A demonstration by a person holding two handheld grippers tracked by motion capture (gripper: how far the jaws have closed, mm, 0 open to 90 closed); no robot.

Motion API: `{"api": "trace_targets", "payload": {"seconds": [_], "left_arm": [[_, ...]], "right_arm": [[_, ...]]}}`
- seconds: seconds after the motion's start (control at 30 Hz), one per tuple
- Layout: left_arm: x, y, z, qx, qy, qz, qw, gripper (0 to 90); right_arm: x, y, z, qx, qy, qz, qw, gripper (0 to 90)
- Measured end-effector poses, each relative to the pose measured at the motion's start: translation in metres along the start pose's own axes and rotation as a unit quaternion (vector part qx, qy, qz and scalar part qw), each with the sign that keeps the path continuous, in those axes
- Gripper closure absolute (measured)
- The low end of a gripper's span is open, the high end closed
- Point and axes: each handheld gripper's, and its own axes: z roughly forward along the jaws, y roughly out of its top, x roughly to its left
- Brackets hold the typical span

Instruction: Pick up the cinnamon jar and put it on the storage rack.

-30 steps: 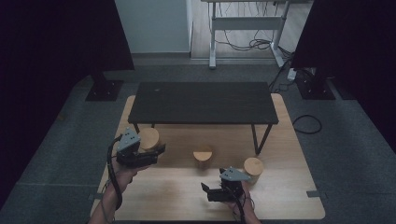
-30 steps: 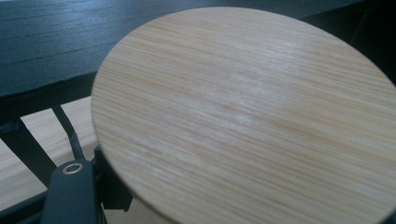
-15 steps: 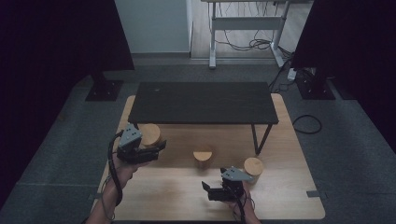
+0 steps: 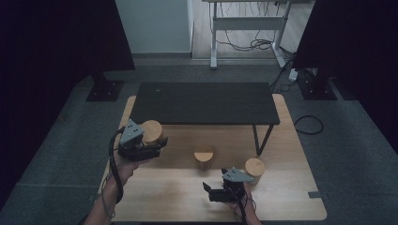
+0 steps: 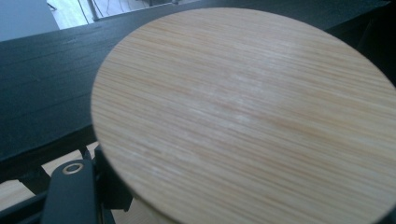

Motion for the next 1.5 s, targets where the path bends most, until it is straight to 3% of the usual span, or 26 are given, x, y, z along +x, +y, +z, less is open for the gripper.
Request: {"api": "trace_targets", "payload": {"seconds": [1.5], "left_arm": [[0.009,0.02,0.014,-0.012,0.014,-0.012,0.9998,25.3]], "right_arm": [[0.001,0.001,0.003,0.013,0.005,-0.011,0.9998,6.1]]}}
